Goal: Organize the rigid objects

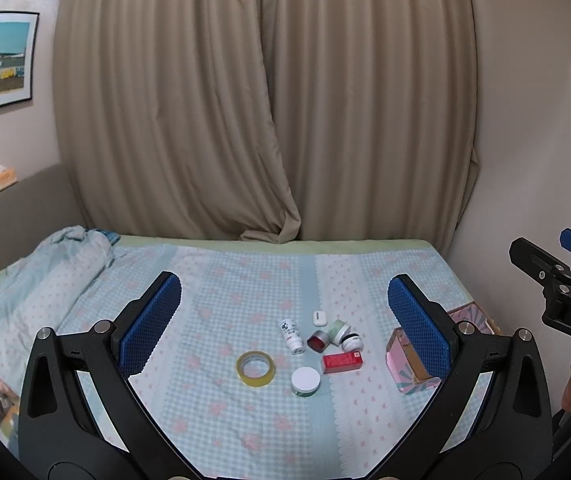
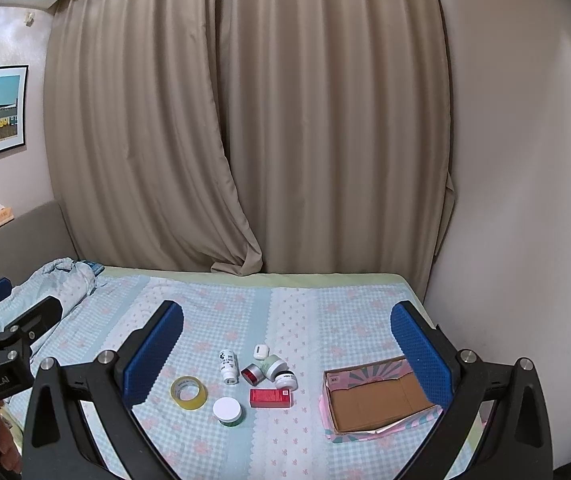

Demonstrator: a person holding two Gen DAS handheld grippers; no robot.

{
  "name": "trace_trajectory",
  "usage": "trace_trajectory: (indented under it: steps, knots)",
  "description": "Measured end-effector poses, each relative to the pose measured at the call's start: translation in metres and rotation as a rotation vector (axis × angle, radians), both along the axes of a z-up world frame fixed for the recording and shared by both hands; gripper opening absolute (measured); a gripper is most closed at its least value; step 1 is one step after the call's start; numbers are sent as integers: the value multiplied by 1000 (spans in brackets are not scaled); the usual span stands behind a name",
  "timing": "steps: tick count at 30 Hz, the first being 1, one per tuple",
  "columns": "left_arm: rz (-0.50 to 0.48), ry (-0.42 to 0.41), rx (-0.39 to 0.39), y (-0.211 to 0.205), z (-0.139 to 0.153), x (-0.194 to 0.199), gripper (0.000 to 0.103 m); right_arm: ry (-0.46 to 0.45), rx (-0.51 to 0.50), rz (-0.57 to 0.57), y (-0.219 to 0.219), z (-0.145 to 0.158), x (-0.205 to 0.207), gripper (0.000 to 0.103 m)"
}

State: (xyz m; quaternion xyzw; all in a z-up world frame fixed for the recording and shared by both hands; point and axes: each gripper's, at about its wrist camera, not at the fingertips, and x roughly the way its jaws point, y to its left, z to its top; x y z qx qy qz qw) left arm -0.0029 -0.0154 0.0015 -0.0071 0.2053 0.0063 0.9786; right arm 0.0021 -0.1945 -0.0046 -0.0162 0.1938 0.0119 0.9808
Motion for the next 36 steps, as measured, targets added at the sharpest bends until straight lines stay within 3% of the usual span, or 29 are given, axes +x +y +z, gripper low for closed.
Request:
trace_trajectory:
  steps: [36]
  knots:
    - [2,-3,-8,-8,2,3,103,-19,6,2,-7,-9,10,103]
